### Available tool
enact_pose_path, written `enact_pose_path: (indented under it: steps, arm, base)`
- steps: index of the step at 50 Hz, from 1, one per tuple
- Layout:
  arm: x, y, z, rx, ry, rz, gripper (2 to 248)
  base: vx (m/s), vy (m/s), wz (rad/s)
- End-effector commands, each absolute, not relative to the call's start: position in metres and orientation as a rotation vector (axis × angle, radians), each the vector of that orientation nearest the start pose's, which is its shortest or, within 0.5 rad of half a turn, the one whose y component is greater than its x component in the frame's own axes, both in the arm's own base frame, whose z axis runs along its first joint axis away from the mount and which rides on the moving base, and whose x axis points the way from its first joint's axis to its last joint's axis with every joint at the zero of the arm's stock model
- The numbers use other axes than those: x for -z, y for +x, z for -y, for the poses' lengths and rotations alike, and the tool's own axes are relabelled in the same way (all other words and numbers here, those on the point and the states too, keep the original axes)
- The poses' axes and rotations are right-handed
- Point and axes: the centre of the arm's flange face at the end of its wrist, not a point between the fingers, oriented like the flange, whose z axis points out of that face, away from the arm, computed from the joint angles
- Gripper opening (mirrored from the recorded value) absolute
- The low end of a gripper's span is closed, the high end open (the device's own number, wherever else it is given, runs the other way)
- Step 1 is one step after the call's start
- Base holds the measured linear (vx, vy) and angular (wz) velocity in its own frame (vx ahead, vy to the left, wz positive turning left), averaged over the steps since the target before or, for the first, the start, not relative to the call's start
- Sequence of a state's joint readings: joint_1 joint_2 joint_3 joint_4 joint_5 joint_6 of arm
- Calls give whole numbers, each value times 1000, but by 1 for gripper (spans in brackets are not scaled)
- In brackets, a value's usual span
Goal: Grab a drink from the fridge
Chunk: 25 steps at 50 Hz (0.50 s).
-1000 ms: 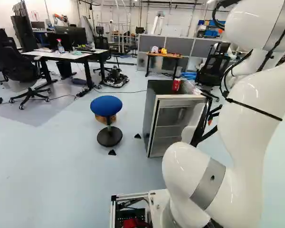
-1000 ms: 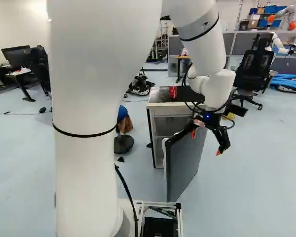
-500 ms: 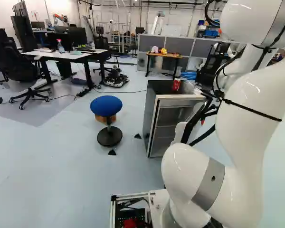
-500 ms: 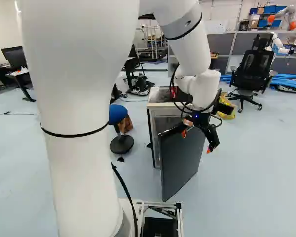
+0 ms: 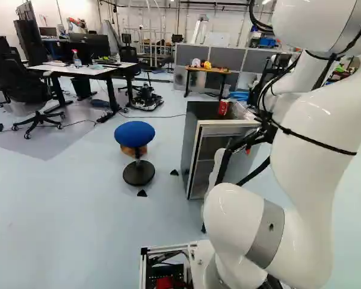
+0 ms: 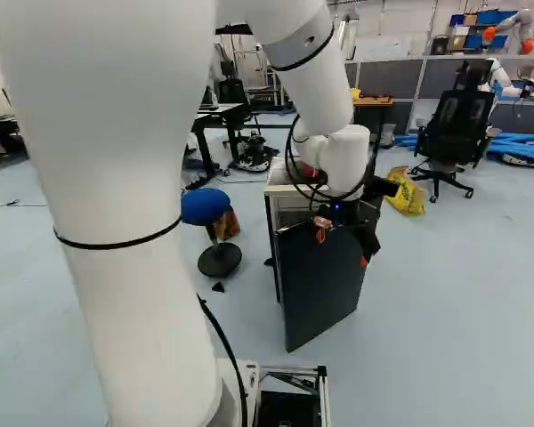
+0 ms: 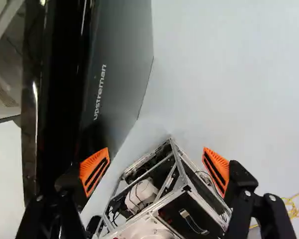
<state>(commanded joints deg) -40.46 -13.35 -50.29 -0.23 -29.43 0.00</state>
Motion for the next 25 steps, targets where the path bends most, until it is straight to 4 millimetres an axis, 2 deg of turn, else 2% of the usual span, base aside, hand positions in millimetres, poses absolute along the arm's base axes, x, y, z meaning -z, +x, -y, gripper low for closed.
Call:
enact_pose_path:
  steps: [25]
  arm:
    - [-406,380,268,383,-3048,-960,247]
  base:
    - [0,0,0]
